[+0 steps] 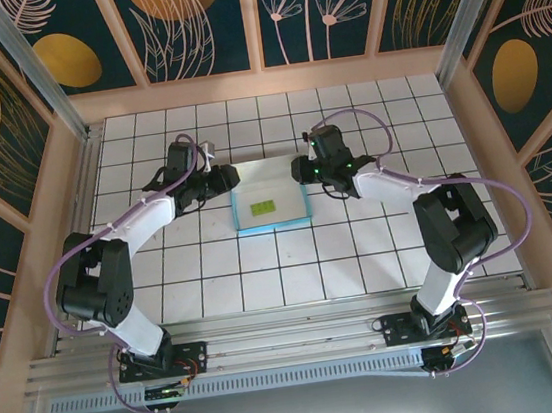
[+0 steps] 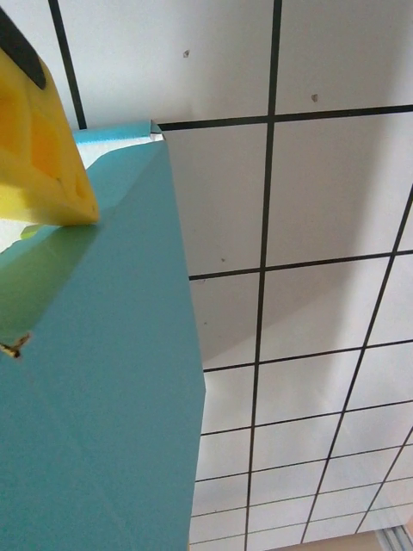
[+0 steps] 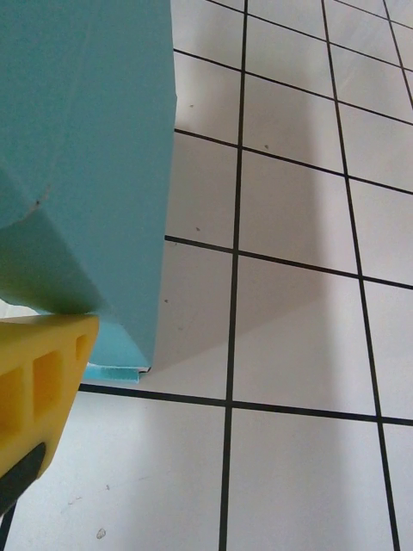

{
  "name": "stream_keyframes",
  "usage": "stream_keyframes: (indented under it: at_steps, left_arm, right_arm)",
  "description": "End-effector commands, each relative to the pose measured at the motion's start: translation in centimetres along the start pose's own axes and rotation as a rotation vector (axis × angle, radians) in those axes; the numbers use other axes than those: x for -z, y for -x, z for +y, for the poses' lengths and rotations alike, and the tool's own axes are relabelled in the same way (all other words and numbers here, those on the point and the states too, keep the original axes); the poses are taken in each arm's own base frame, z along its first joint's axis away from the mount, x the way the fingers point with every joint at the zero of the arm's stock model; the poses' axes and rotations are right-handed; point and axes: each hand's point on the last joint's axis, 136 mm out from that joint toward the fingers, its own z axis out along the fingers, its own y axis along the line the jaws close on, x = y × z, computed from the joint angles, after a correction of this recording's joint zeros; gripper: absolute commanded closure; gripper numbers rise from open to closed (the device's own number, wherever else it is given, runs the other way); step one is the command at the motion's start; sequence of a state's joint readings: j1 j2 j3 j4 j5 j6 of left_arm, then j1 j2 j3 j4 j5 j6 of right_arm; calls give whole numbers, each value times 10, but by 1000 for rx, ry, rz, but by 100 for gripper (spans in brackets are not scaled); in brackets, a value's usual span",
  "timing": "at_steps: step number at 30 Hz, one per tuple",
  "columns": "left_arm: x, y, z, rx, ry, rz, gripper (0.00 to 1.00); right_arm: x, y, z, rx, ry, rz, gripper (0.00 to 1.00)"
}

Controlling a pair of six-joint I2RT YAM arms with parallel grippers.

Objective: Fold the paper box

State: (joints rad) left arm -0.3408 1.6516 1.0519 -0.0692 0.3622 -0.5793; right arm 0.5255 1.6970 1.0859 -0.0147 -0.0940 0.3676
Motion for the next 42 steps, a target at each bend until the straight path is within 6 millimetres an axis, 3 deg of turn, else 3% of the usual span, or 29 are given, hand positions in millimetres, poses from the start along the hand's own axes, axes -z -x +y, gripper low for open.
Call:
stream_keyframes:
  at_steps: [1, 8, 15, 29, 42]
  left_arm:
    - [2, -14, -16, 1, -60, 30, 63]
    - [5, -24, -14, 6, -57, 36, 63]
    - [2, -48, -7, 12, -51, 72, 64]
    - [8, -64, -4, 16, -46, 68, 64]
    - [24, -71, -16, 17, -87, 51, 64]
  right_arm:
    - [8, -10, 16, 5, 30, 3, 75]
    - [9, -24, 14, 13, 18, 15, 75]
    - [11, -34, 11, 21, 7, 21, 75]
    - [16, -54, 9, 19, -6, 29, 73]
    - [34, -42, 17, 14, 14, -9, 59]
